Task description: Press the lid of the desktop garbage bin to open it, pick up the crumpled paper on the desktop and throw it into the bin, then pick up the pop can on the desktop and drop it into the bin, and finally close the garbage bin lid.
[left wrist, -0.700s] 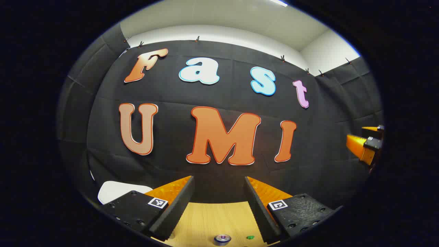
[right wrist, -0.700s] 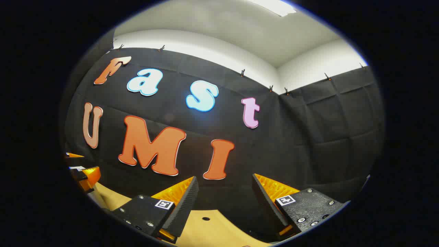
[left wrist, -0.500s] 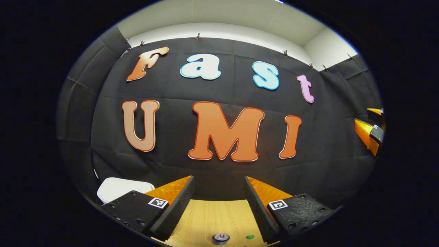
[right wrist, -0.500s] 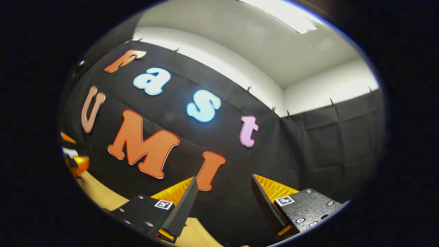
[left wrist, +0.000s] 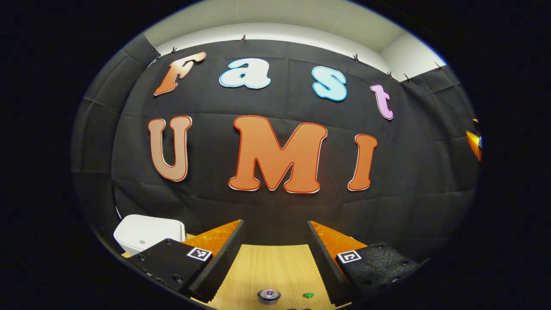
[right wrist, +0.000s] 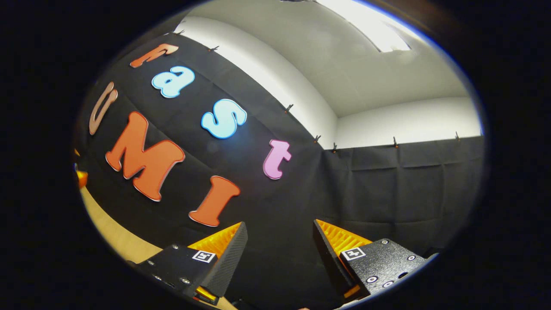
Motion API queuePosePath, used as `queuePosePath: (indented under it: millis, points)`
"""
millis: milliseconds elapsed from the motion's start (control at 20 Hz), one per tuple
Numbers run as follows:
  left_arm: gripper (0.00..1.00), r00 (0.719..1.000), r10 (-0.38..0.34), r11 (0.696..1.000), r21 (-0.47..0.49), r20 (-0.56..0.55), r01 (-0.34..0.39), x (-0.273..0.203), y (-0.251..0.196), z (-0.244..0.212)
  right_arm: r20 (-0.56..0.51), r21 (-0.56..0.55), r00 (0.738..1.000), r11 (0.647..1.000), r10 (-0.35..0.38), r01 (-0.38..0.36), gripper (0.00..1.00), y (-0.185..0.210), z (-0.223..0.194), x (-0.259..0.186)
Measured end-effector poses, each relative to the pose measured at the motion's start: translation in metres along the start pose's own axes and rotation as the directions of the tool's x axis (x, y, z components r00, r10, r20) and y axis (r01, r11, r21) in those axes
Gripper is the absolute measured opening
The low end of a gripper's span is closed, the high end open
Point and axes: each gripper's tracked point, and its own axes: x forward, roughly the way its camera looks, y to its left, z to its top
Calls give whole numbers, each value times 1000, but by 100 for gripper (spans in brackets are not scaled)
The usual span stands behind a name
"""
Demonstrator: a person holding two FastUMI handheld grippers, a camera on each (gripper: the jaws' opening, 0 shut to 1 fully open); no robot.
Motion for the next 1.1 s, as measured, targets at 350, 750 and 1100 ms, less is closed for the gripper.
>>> queuePosePath:
  millis: [350,750,1100]
  points:
    - [90,996,23,999,31,84,-26,-18,35,-3,-21,260,886,858,464,-443,92,196,-31,-53]
    - [91,980,56,989,125,191,-81,-24,60,27,-11,479,860,758,510,-443,95,236,-54,-54]
    - [89,980,118,989,74,158,-131,-27,60,14,34,487,847,732,530,-477,95,250,-47,-48]
